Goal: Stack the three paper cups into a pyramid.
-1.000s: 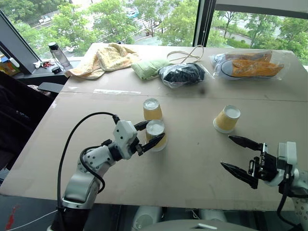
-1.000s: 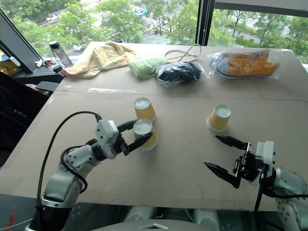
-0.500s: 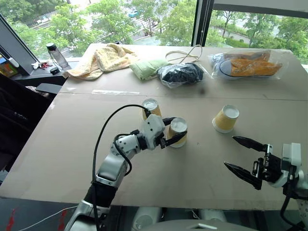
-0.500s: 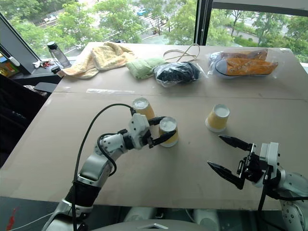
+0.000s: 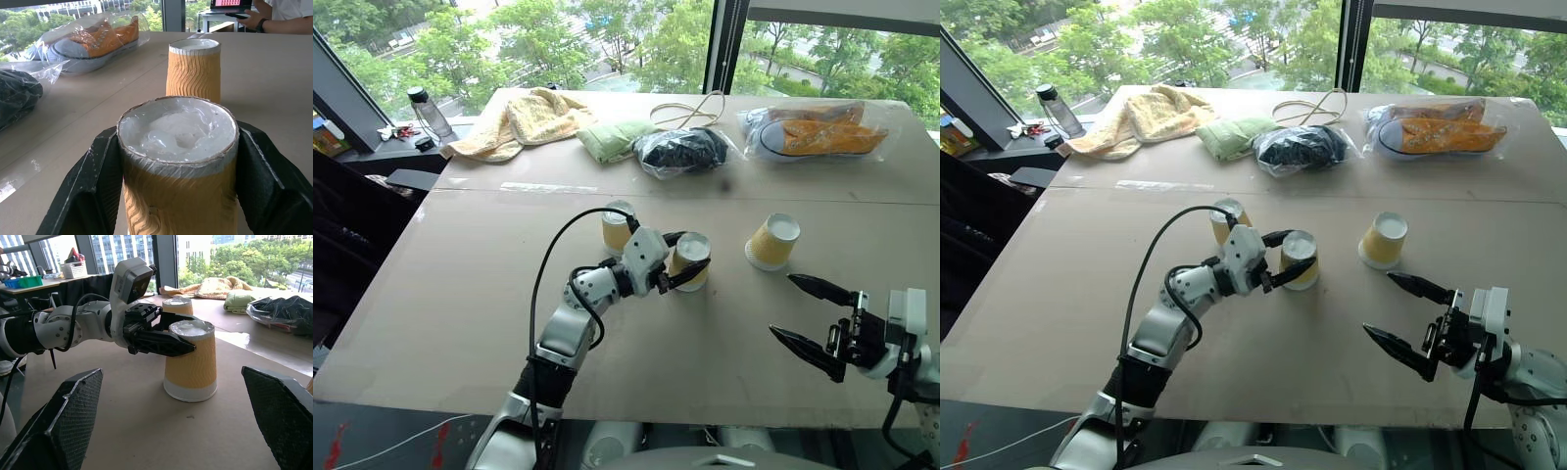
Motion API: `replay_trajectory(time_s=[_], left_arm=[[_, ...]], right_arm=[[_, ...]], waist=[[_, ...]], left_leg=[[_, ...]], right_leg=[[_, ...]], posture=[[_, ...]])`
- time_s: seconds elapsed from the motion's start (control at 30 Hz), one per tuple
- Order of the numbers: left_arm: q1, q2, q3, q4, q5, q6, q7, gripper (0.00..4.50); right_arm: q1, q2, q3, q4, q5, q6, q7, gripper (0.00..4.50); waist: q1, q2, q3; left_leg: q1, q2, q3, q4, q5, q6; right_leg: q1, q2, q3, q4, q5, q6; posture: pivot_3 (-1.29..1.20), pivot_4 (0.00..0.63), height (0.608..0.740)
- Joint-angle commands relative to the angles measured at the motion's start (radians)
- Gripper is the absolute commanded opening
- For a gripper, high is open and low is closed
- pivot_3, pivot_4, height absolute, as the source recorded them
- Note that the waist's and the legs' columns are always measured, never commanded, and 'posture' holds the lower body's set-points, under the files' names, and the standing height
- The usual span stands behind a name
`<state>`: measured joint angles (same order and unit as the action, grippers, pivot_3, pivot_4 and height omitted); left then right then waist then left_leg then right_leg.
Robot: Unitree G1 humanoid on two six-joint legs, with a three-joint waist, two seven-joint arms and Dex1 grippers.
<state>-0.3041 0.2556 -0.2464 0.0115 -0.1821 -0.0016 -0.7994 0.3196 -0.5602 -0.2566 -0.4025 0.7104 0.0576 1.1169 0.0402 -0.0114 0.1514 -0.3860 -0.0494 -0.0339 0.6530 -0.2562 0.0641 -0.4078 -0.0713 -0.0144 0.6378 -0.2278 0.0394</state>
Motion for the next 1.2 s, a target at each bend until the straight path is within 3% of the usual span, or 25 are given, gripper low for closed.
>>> replay_trajectory(time_s=[0.03,0.33,0.47,0.73,0.97,1.2], left_arm=[[0.007,0.005,0.019,-0.046,-0.041,-0.030,-0.028,4.48],[0.098,0.105,0.093,-0.277,-0.190,0.037,-0.095,4.48],[0.169,0.227,0.201,-0.443,-0.255,0.166,-0.062,4.48],[0.203,0.434,0.356,-0.610,-0.408,0.400,-0.058,4.48],[0.182,0.571,0.478,-0.663,-0.575,0.530,-0.104,4.48],[0.171,0.609,0.535,-0.666,-0.632,0.551,-0.113,4.48]], right_arm=[[-0.004,0.003,-0.024,-0.007,0.006,-0.019,-0.002,4.50],[-0.035,0.025,-0.053,0.059,-0.012,-0.056,-0.032,4.50],[-0.137,0.078,-0.069,0.133,-0.094,-0.077,-0.197,4.50],[-0.289,0.121,-0.030,0.253,-0.201,-0.053,-0.371,4.50],[-0.412,0.137,0.033,0.383,-0.250,-0.050,-0.369,4.50],[-0.499,0.151,0.054,0.495,-0.263,-0.056,-0.352,4.50]], waist=[[0.000,0.000,0.000],[-0.002,0.000,0.000],[-0.012,0.000,0.001],[-0.019,0.001,0.001],[-0.027,0.002,0.002],[-0.027,0.004,0.003]], left_leg=[[0.000,0.000,0.000,0.000,0.000,0.000],[0.000,0.000,0.000,0.000,0.000,0.000],[0.000,0.001,0.000,0.000,0.000,0.000],[0.000,0.000,0.000,0.000,0.000,0.000],[0.001,0.000,0.000,-0.001,0.000,0.000],[0.001,0.000,0.001,-0.001,0.000,-0.001]], right_leg=[[0.000,0.000,0.000,0.000,0.000,0.000],[0.000,-0.001,0.000,0.000,0.000,0.000],[0.000,0.000,0.000,0.000,0.000,-0.001],[-0.001,0.000,0.000,0.001,-0.001,-0.002],[-0.001,0.000,0.000,0.001,-0.001,-0.002],[-0.001,0.001,0.000,0.002,0.000,-0.001]], posture=[[0.00,0.150,0.740],[0.00,0.150,0.740],[0.00,0.150,0.740],[0.00,0.150,0.740],[0.00,0.150,0.740],[0.00,0.150,0.740]])
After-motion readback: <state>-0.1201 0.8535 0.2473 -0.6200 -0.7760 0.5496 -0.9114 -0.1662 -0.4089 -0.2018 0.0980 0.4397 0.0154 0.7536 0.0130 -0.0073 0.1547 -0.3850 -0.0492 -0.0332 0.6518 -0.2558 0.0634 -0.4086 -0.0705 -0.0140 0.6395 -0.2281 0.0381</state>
